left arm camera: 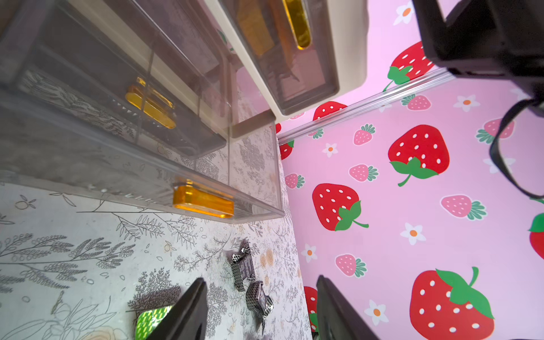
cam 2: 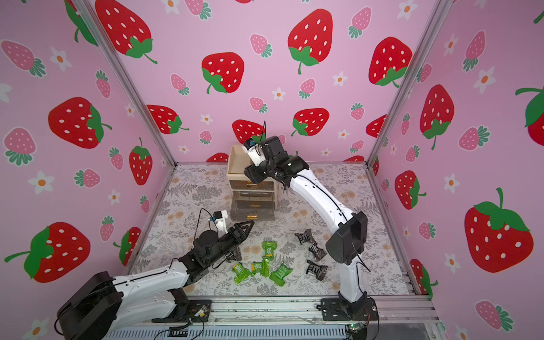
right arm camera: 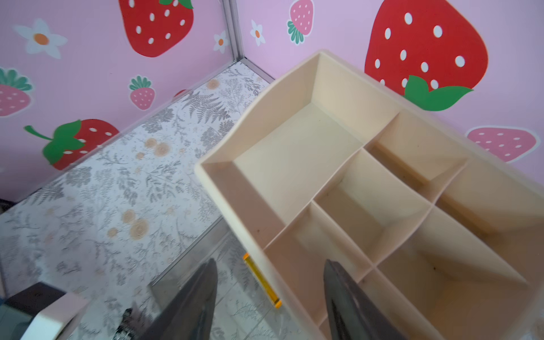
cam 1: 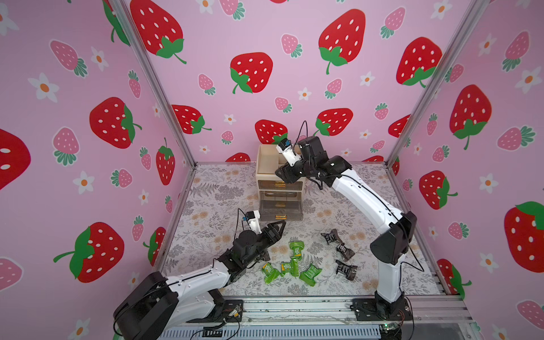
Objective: Place the cookies into the drawer by color
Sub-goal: Pick up the cookie at the center of the board.
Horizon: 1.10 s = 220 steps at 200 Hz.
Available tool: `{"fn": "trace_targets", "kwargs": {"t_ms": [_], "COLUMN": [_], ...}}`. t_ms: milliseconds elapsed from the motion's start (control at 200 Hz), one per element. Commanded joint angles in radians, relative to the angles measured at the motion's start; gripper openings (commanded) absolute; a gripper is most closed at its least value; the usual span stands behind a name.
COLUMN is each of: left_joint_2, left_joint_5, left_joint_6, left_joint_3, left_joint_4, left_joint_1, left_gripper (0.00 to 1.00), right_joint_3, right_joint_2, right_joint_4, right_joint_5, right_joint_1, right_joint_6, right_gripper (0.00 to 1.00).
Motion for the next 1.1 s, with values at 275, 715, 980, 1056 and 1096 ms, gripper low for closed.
{"fn": "trace_targets", "kwargs": {"t_ms": [275,715,980,1056,1096], "left_joint_2": [-0.175,-0.182,-0.162,-0.151,-0.146], "left_joint_5": [0.159,0.087,0.031,0.006,0.004], "left_joint_6": [0.331,0.301,0.233,0.217,0.21], "left_joint_3": [0.203,0.183,0.144,0.137,0.132], "left_joint_4": [-0.66,-1.006,-1.077,-1.096,-1.093], "left_joint_1": [-0.005,-0.049,-0.167,-0.192,-0.203], "left_gripper": [0.77,0.81,0.81,0.81,0.81], "right_joint_3": [-0.641,-1.165,-1.183,-1.176,-1.174], "right_joint_2": [-0.519,-0.623,-0.507,-0.476,-0.458], "right_joint_4": [0.136,0.235,0.329,0.325,0.323], "right_joint_5": [0.06,0.152,0.175,0.203,0.207], "right_joint_1": [0.0,0.161,0.244,0.271,0.278], "right_joint_6": [0.44,0.708,0.752,0.763,0.768], "right_gripper": [0.66,0.67,0.71,0.71,0.71]}}
